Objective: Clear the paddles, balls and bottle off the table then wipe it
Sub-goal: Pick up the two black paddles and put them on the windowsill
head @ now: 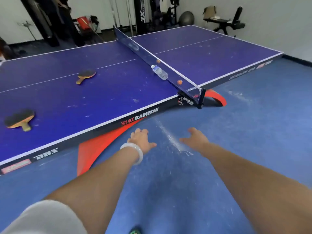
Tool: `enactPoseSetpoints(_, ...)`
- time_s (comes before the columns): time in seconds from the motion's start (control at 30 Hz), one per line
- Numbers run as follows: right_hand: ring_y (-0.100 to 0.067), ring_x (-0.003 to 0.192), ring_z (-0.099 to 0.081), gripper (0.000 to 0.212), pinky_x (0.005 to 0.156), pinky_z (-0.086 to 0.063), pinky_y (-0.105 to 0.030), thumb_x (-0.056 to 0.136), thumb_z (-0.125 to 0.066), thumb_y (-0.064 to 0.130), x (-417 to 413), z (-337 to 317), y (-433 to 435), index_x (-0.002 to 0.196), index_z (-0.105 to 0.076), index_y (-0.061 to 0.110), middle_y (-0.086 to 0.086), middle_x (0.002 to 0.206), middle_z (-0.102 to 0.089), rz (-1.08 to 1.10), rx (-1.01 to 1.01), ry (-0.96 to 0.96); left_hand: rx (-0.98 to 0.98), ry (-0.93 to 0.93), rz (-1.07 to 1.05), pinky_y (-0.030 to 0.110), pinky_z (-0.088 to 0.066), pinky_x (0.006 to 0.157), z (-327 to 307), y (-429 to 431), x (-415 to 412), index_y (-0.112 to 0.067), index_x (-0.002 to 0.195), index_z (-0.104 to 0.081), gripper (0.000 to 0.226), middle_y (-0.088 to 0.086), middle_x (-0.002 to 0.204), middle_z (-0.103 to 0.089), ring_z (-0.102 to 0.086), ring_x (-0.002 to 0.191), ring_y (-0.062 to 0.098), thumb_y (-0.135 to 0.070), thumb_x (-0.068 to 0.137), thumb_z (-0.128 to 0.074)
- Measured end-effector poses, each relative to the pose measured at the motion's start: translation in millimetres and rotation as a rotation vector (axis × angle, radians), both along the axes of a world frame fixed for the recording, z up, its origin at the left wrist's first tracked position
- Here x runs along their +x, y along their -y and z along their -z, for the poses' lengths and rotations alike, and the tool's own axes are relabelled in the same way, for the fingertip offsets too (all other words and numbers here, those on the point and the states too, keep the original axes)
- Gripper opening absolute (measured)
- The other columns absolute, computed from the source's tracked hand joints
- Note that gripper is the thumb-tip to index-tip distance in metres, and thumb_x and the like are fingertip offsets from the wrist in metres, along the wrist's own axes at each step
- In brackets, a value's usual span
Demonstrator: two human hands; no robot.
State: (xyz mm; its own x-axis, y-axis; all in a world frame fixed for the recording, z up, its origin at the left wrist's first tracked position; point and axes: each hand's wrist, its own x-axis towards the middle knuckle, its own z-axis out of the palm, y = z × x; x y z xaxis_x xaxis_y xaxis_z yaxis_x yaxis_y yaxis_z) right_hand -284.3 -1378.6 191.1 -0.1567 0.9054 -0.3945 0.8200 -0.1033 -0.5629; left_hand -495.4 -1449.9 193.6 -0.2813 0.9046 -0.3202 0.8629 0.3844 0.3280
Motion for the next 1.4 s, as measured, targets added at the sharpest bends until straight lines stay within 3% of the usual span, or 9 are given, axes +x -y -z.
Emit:
enactPoseSetpoints(0.13, -0.03, 0.13, -0.045, 0.066, 0.104, -0.041, -0.038, 0.092, -0.065, 0.034, -71, -3, -24, 0.146, -0.035, 0.011, -0.012, 0.145, -0.042, -0.141, 0.005, -0.015, -0.004, -0.007, -0.119, 0.044, -0.038, 0.106, 1, -3, -57, -0.017, 0.145, -0.036, 0.072, 0.008, 0.142, -0.037, -0.037, 0.131, 0.031, -0.049, 0.088, -0.065)
enactPoseSetpoints(0.57, -0.031, 0.127, -0.046, 0.066, 0.101, -0.043, -0.039, 0.092, -0.064, 0.035, -322, -10, -93, 0.148, -0.034, 0.015, -0.012, 0.143, -0.04, -0.372, 0.034, -0.004, 0.004, -0.034, -0.344, 0.041, -0.043, 0.096, 10, -44, -277, -0.02, 0.143, -0.038, 0.067, 0.006, 0.137, -0.04, -0.039, 0.127, 0.029, -0.049, 0.088, -0.064)
enactPoseSetpoints(0.9, -0.03, 0.127, -0.046, 0.069, 0.099, -0.046, -0.04, 0.092, -0.063, 0.042, -449, 21, -141, 0.149, -0.032, 0.016, -0.009, 0.146, -0.039, -0.531, -0.015, 0.052, -0.061, -0.031, -0.458, 0.04, -0.043, 0.098, 38, -77, -374, -0.019, 0.143, -0.038, 0.068, 0.005, 0.138, -0.04, -0.039, 0.126, 0.027, -0.053, 0.089, -0.062)
enactPoseSetpoints(1.4, -0.027, 0.126, -0.05, 0.069, 0.095, -0.049, -0.038, 0.09, -0.067, 0.043, -630, 60, -319, 0.146, -0.036, 0.019, -0.006, 0.146, -0.041, -0.626, -0.093, 0.037, -0.114, -0.041, -0.635, 0.039, -0.044, 0.099, 57, -216, -501, -0.016, 0.142, -0.04, 0.066, 0.006, 0.139, -0.043, -0.042, 0.125, 0.026, -0.052, 0.09, -0.06)
